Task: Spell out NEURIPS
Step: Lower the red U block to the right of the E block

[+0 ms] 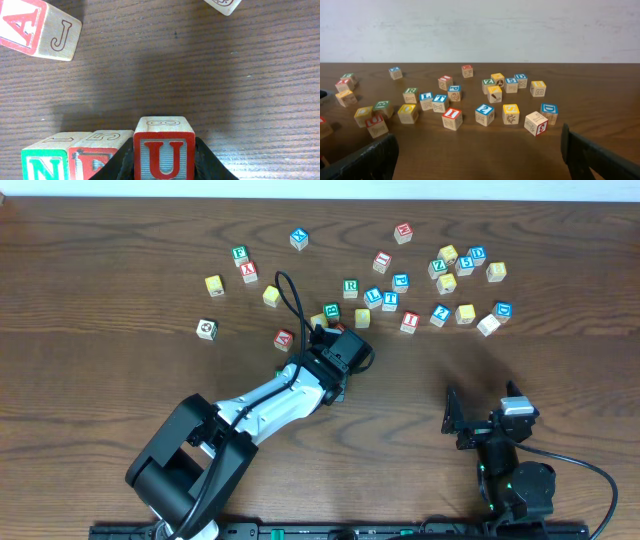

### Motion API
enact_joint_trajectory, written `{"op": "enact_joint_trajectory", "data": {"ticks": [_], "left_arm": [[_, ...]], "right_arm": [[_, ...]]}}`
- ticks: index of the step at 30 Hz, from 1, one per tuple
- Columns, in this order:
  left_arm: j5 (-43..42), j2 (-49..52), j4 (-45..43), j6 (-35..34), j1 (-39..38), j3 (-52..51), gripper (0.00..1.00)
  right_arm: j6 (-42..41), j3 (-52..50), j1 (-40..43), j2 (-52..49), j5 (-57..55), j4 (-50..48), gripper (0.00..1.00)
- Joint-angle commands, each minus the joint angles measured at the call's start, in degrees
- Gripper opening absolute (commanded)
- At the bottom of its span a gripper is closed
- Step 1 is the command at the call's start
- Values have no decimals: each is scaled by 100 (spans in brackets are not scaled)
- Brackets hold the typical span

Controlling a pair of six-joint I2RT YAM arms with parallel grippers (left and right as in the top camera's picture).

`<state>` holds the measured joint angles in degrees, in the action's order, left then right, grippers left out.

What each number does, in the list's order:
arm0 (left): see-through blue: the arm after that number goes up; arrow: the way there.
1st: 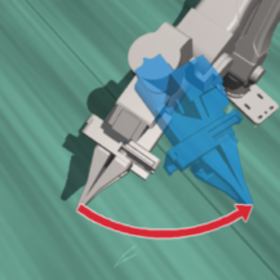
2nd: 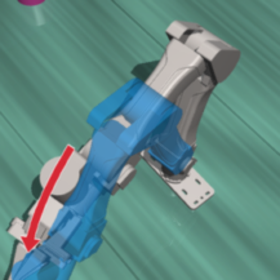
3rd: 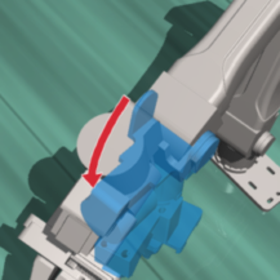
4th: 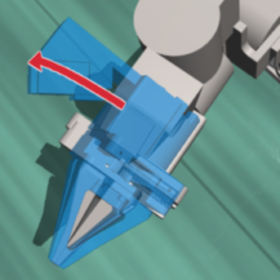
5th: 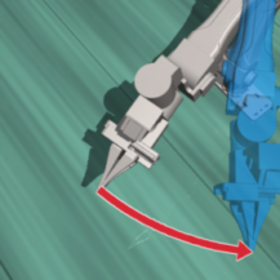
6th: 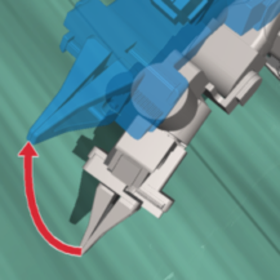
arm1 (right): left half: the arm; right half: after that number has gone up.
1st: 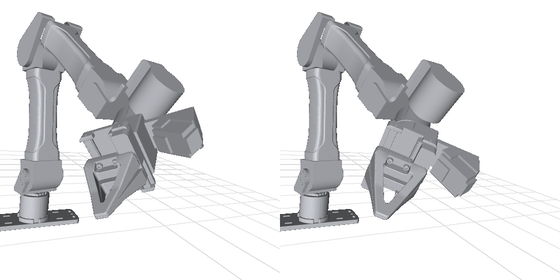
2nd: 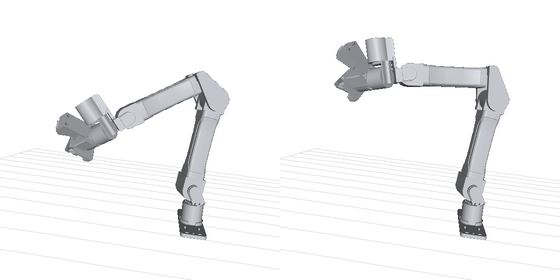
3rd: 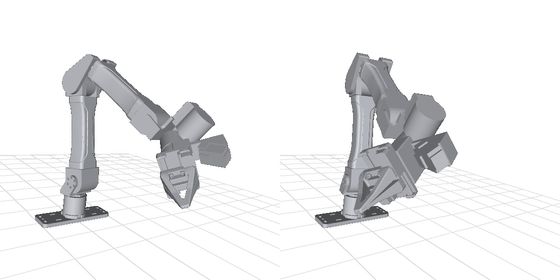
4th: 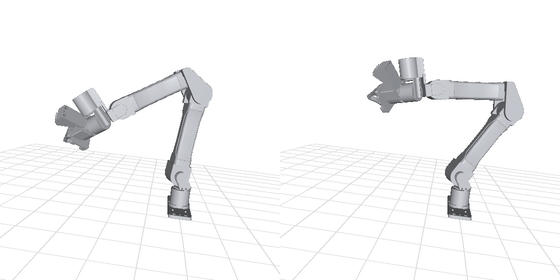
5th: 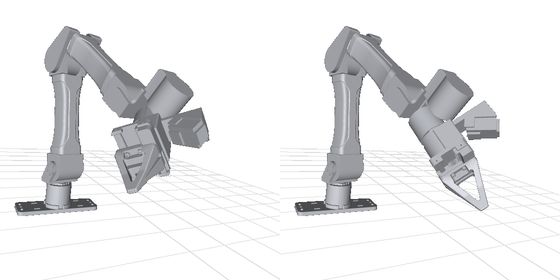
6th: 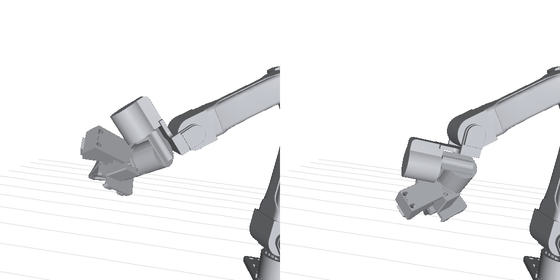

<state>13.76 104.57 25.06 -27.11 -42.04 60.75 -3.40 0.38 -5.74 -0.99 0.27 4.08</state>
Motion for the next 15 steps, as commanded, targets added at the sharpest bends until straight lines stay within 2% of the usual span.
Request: {"op": "enact_joint_trajectory", "data": {"ticks": [1, 15], "left_arm": [[17, 20, 9, 31, 31, -72, 8], [-127, 9, 11, 33, 31, -20, 8]], "right_arm": [[-39, -7, -31, 28, 11, 26, 99], [-39, -7, -31, 28, 11, 26, 99]]}}
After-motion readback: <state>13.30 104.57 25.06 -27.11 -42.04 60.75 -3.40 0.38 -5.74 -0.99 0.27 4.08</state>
